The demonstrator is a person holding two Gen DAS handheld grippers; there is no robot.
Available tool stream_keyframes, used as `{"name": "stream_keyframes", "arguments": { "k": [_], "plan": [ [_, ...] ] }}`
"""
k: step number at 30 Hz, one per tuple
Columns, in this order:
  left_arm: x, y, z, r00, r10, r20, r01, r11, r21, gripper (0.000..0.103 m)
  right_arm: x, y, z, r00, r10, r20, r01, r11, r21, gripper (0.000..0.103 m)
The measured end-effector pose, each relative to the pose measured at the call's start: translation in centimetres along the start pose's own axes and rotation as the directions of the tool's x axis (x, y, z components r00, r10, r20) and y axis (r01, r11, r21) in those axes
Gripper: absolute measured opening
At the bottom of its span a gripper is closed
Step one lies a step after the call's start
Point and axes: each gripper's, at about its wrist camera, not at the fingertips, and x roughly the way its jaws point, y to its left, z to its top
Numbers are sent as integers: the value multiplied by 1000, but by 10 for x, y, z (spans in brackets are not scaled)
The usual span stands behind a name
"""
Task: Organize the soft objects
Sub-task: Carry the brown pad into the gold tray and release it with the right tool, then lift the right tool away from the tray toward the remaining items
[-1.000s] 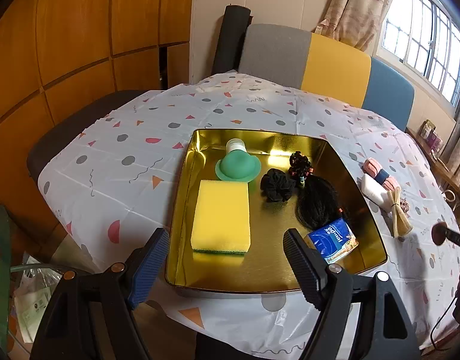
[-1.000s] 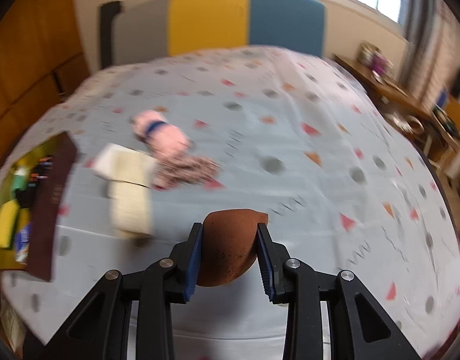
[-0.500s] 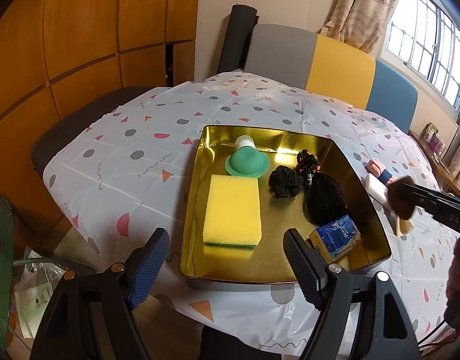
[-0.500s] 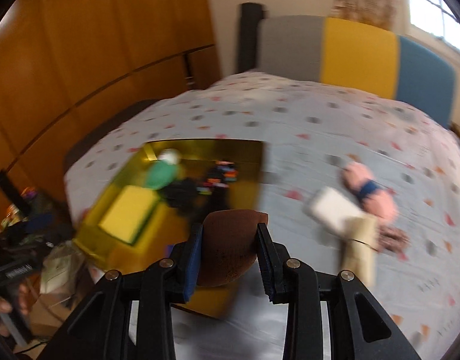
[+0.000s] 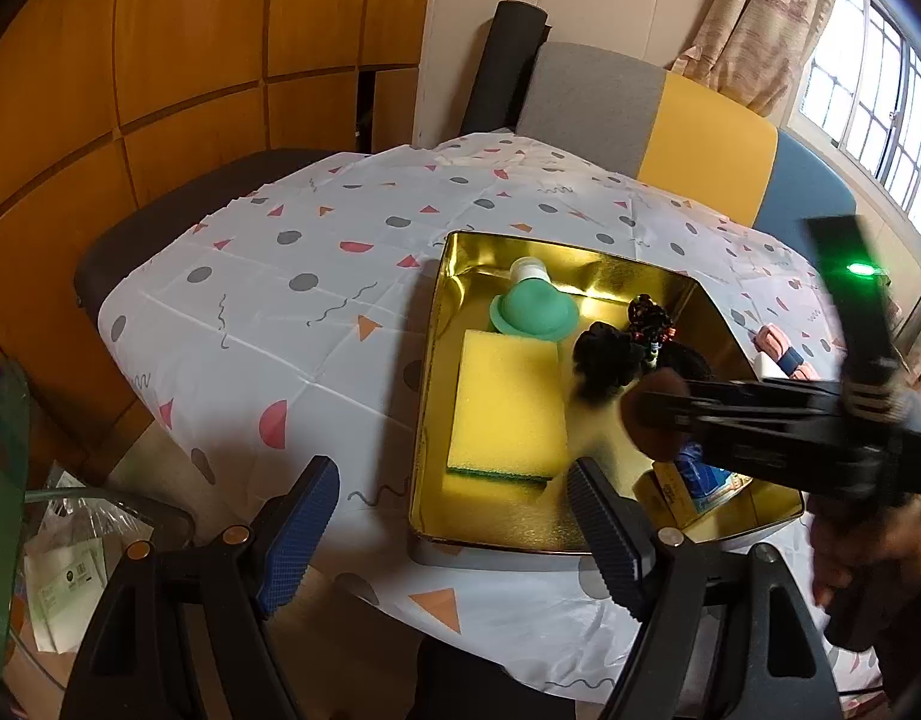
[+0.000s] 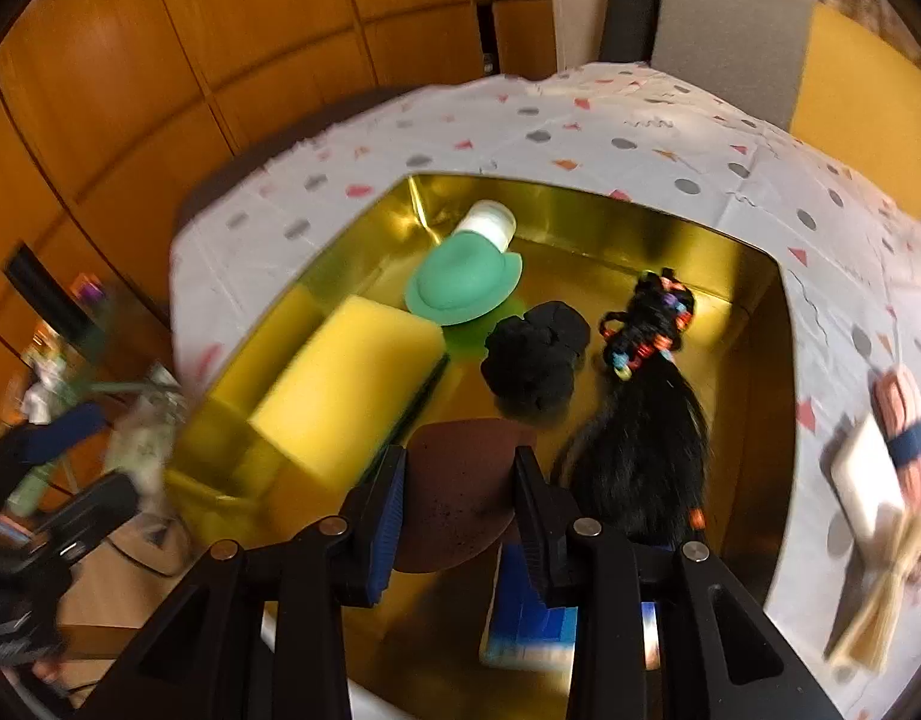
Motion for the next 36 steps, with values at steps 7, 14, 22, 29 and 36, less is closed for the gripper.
{"name": "stream_keyframes", "arguments": {
  "k": [7, 14, 22, 29, 36],
  "plan": [
    [1, 5, -2, 1000, 19, -9, -19, 1000, -1, 80, 38, -13, 24, 994, -104, -41, 106, 994, 28, 49],
    [1, 5, 0, 1000, 26, -6, -26, 1000, -1, 80, 26, -7, 24, 996, -84, 4, 84, 996, 20, 63],
    [-5, 1, -2, 1000, 23, 2, -23, 1000, 10, 80, 7, -4, 11, 996, -71, 54, 69, 997, 38, 71],
    [-13, -5, -2, 1000, 18, 20, -18, 999, 31, 80, -15, -5, 1, 991, -85, 105, 79, 995, 61, 73],
    [-22, -16, -1, 999, 10, 35, -13, 998, 61, 80, -50, -15, -11, 976, -102, 191, 83, 991, 107, 76]
  ]
}}
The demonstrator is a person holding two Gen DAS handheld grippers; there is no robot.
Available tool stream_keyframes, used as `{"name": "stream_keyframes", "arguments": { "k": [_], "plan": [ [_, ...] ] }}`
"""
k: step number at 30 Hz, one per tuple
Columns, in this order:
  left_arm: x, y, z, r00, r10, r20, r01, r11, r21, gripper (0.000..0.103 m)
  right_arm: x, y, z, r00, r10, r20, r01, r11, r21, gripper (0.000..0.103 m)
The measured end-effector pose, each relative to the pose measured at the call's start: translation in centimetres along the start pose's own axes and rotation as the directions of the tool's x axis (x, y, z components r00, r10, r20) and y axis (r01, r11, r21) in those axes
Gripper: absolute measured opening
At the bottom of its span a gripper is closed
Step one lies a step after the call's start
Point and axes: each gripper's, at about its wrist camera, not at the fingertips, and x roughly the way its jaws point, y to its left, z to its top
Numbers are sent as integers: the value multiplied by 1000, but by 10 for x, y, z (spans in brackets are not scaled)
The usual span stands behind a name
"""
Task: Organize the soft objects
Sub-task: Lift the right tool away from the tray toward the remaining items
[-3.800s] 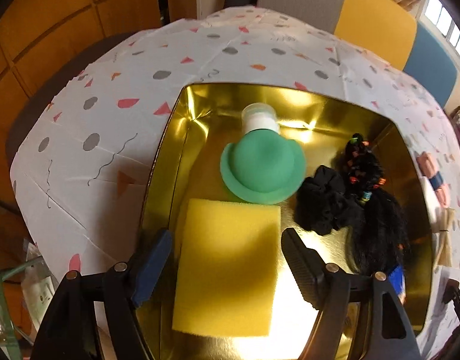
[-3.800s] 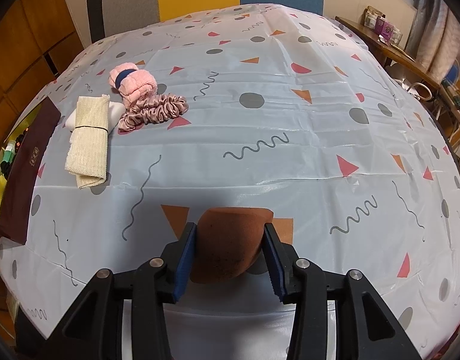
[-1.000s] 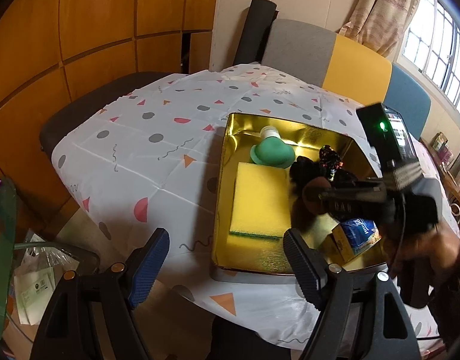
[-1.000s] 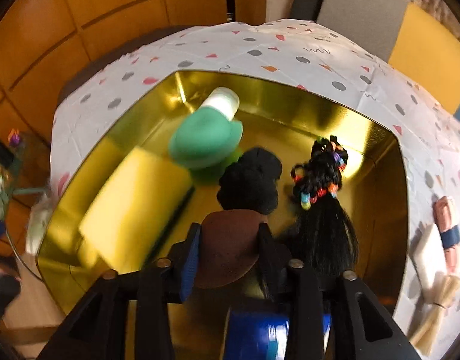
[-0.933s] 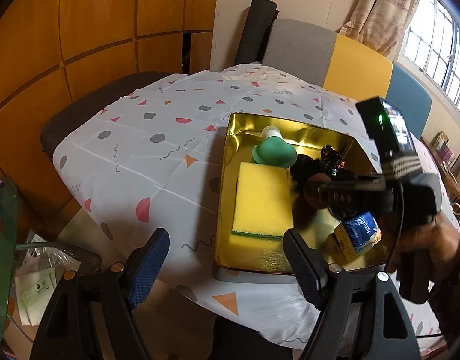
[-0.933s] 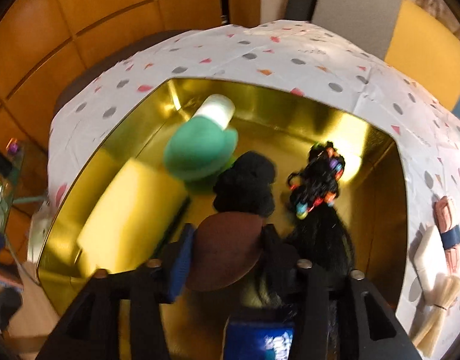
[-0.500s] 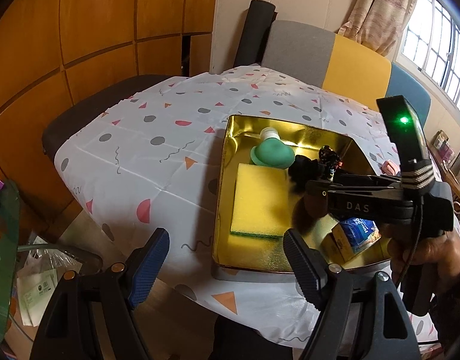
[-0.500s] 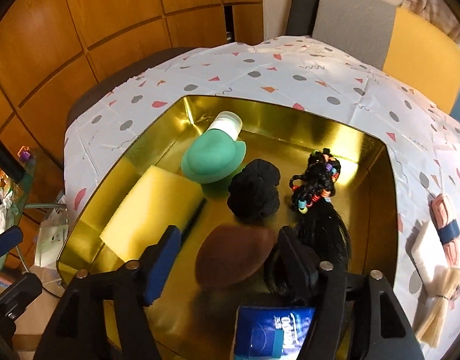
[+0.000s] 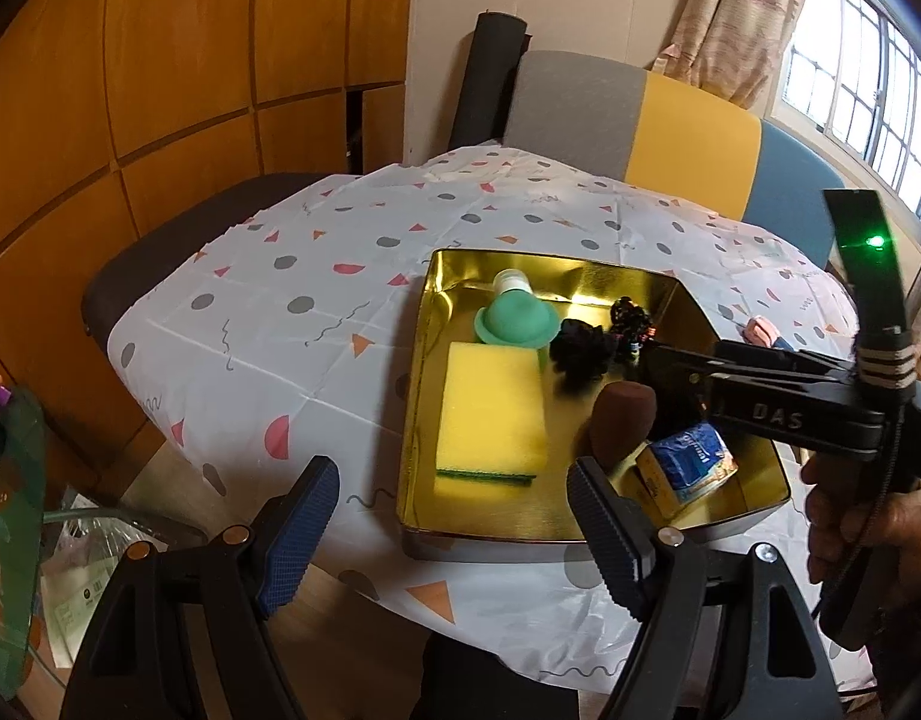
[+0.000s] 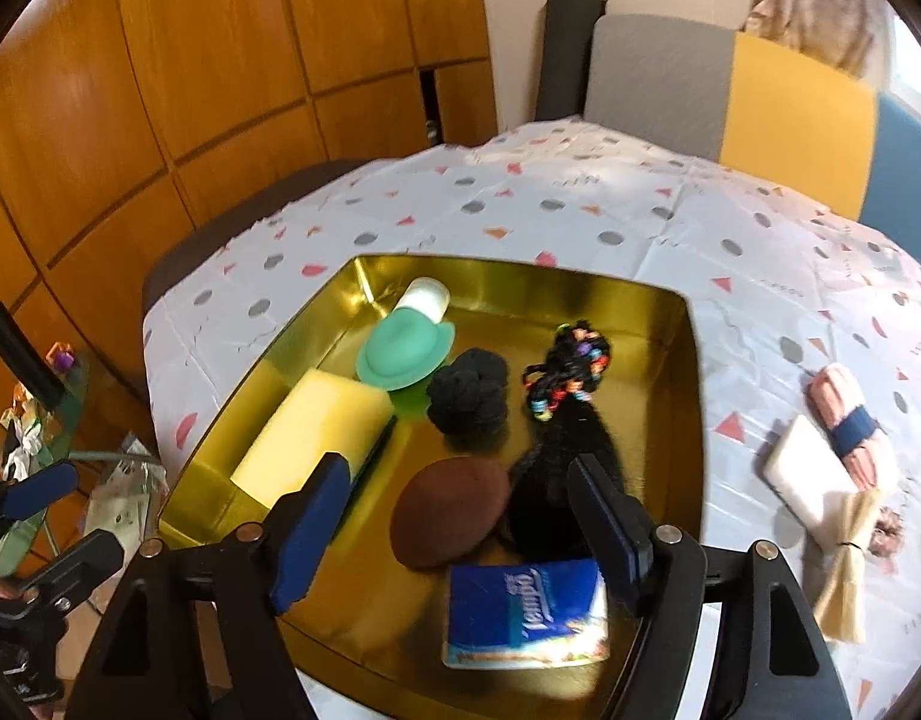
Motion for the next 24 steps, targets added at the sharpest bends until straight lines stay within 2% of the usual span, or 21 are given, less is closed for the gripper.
{"name": "stream_keyframes", "arguments": {
  "k": [9, 24],
  "plan": [
    [-3, -22, 0, 1000, -17, 1, 17, 998, 57, 80, -46, -37, -16, 995, -55, 84, 50, 997, 66, 79],
    [-7, -71, 0, 998, -64, 0, 63, 983, 175, 80, -94, -116, -61, 975, -199, 97, 179, 967, 181, 79]
  ]
}}
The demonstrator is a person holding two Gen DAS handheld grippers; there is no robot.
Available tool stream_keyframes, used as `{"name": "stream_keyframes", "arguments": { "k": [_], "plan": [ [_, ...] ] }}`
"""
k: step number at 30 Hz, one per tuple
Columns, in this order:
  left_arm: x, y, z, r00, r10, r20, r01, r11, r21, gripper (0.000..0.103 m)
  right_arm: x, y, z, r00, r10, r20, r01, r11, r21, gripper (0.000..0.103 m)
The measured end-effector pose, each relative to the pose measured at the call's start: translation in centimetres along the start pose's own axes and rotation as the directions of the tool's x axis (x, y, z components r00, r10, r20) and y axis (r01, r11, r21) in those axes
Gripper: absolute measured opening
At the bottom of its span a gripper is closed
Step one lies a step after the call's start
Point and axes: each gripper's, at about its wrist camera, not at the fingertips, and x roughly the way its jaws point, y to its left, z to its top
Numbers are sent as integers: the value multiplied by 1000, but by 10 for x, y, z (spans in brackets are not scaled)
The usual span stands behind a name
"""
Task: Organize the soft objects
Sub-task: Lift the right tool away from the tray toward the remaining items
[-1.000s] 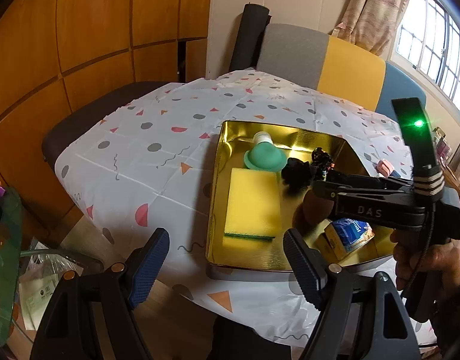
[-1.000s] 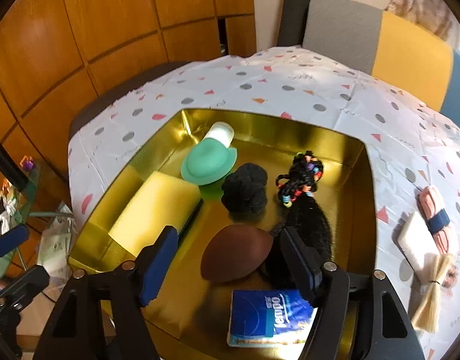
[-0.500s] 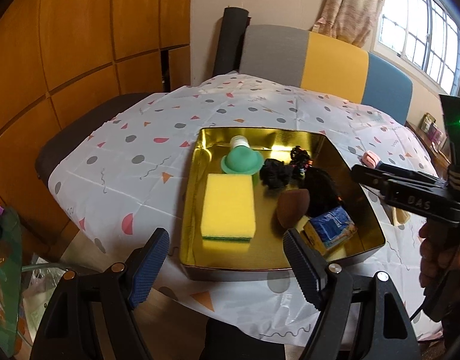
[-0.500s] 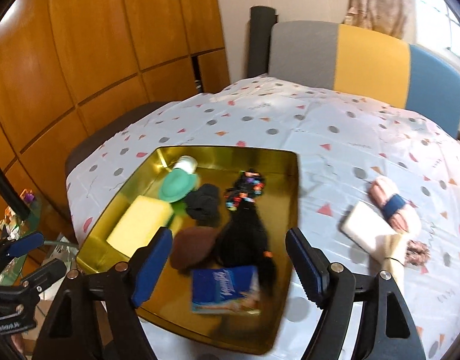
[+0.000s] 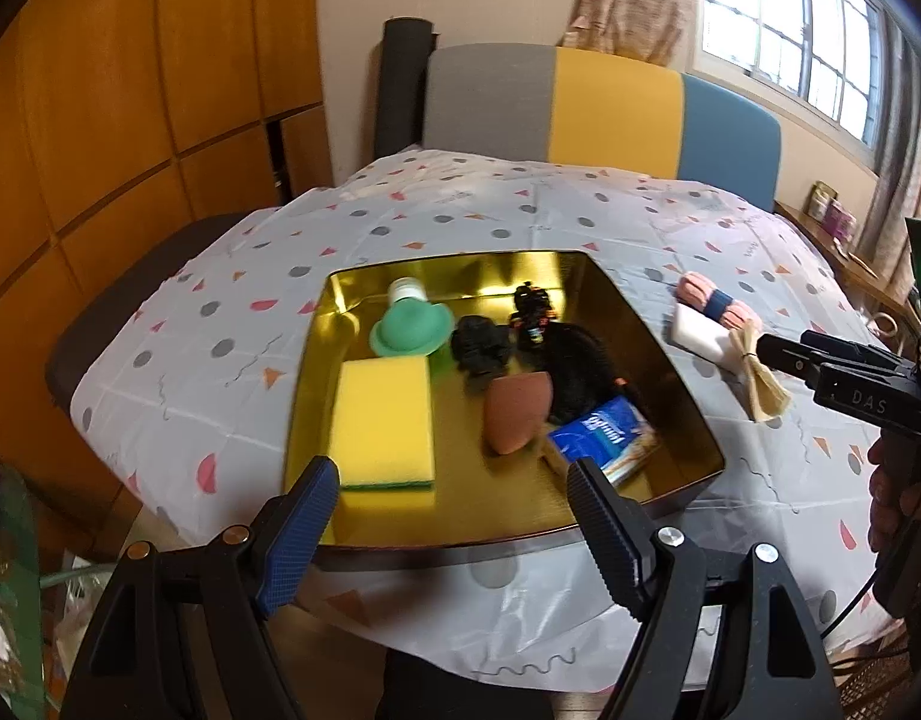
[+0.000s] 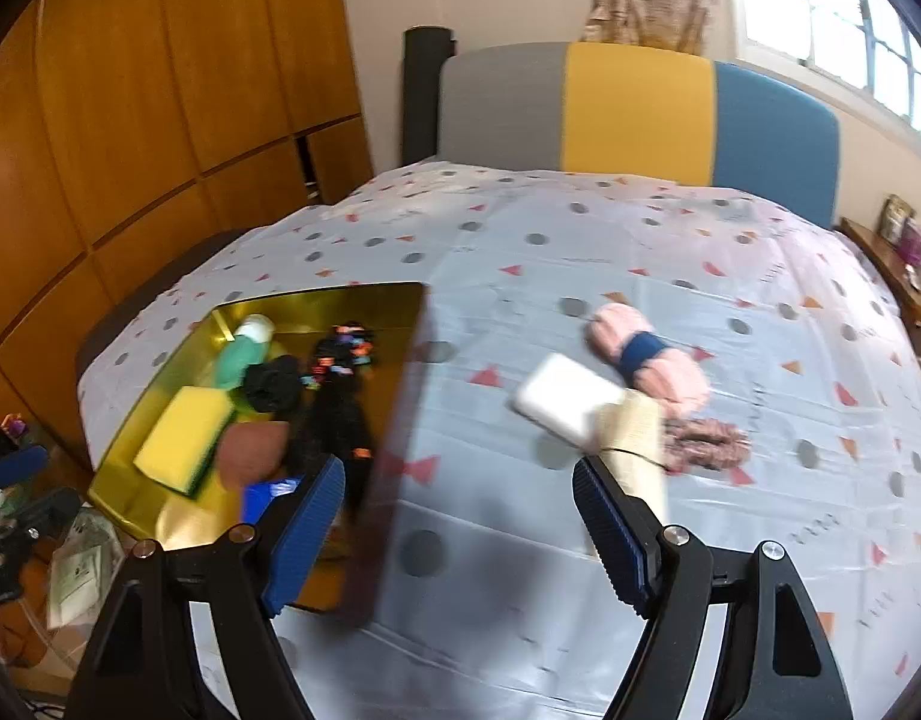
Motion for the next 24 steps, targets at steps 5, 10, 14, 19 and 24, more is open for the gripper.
{"name": "stream_keyframes", "arguments": {
  "k": [5, 10, 14, 19, 24],
  "plan": [
    [2, -17, 5, 1000, -18, -1, 18, 999, 39, 80, -12, -38, -6, 998, -63, 6, 63, 997, 41, 80],
    [4, -36, 8, 999, -36, -3, 36, 996, 83, 80, -21, -76, -13, 991, -136, 3, 135, 988, 72, 80],
    [6, -50, 11, 999, -48, -6, 48, 992, 114, 80, -26, -108, -21, 981, -192, -11, 192, 976, 102, 81],
    [10, -65, 13, 998, -58, -15, 60, 988, 144, 80, -29, -144, -33, 965, -261, -31, 263, 956, 128, 81],
    [18, -79, 17, 995, -83, -48, 89, 984, 155, 80, -30, -177, -46, 952, -301, -49, 305, 931, 203, 81]
  ]
}}
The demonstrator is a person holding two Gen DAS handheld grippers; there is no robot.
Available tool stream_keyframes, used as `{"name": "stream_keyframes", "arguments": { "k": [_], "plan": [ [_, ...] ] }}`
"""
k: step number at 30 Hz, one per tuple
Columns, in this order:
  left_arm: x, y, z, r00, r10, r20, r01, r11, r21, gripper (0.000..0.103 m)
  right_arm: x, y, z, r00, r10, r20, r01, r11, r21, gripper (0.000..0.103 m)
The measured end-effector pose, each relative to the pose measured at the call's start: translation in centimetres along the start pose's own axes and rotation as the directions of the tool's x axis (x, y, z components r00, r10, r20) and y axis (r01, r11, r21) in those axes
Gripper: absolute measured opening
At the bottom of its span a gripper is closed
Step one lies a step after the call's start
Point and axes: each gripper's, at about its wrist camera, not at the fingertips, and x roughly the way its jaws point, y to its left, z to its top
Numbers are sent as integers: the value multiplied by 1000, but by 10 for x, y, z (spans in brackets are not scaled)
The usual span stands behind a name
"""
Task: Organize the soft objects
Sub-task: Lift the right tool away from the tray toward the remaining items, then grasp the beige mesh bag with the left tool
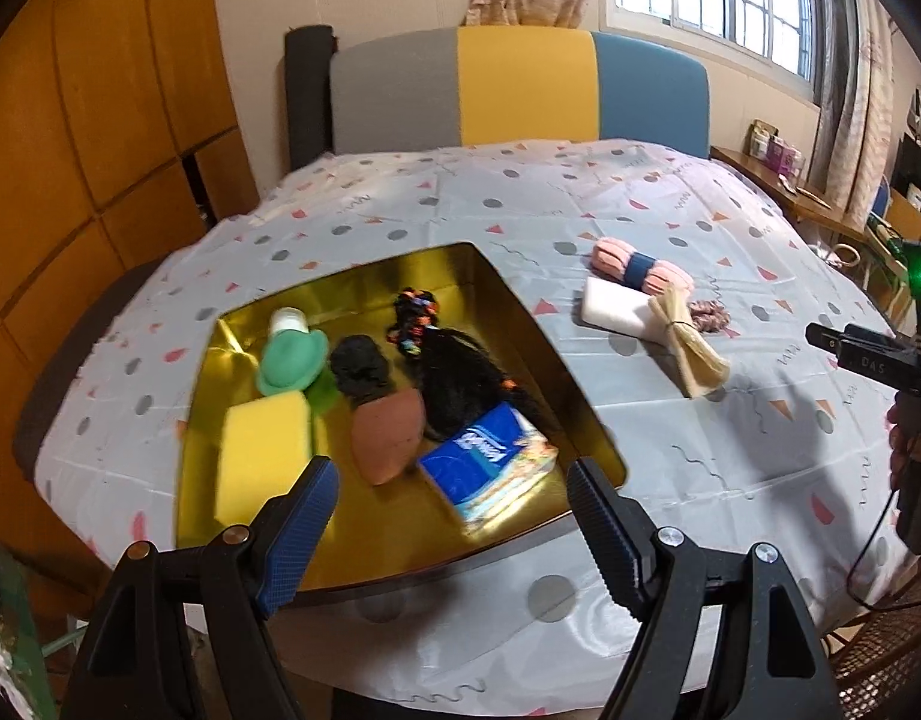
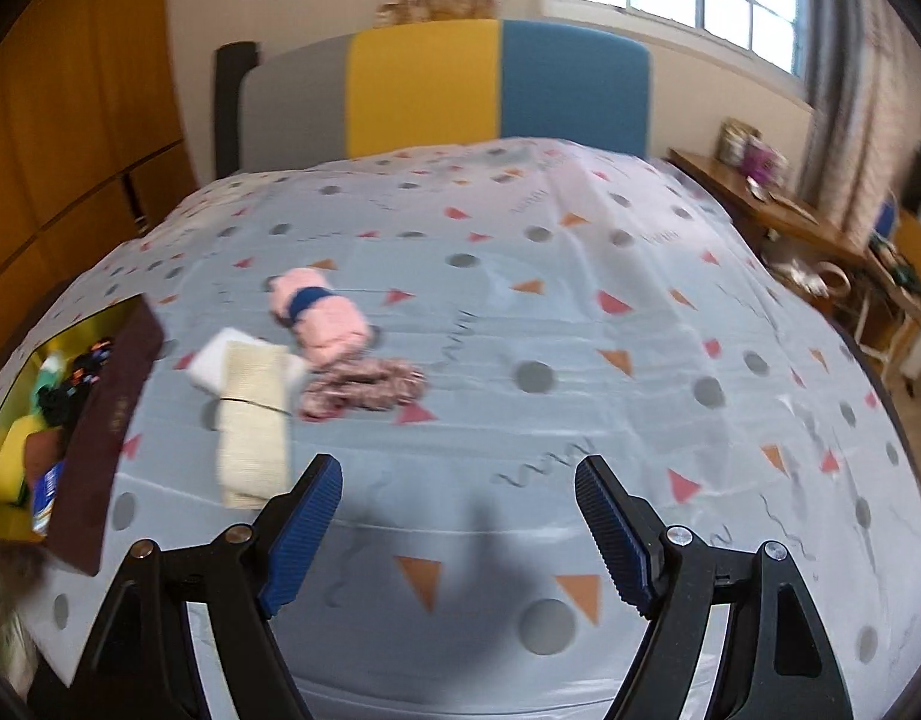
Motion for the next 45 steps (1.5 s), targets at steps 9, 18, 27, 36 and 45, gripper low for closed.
{"name": "stream_keyframes", "arguments": {
  "k": [9, 18, 27, 36, 45],
  "plan": [
    [19, -44, 35, 985, -167, -46, 168, 986, 12, 75, 8, -51, -2, 999, 26, -28, -18, 966, 259, 82],
    [68, -124, 68, 954, -273, -126, 285, 954, 91, 70, -2, -53, 4, 1000, 31, 2, -30, 958, 286, 84],
    [151, -155, 82, 925, -300, -232, 300, 953, -37, 69, -5, -57, 6, 998, 57, 11, -57, 949, 311, 86],
    [204, -161, 81, 900, -334, -281, 302, 941, -152, 49, -2, -54, 9, 997, 80, 5, -78, 950, 304, 86],
    [152, -162, 55, 872, -430, -235, 430, 901, -55, 31, 0, -55, 7, 998, 62, -6, -57, 953, 299, 86]
  ]
}}
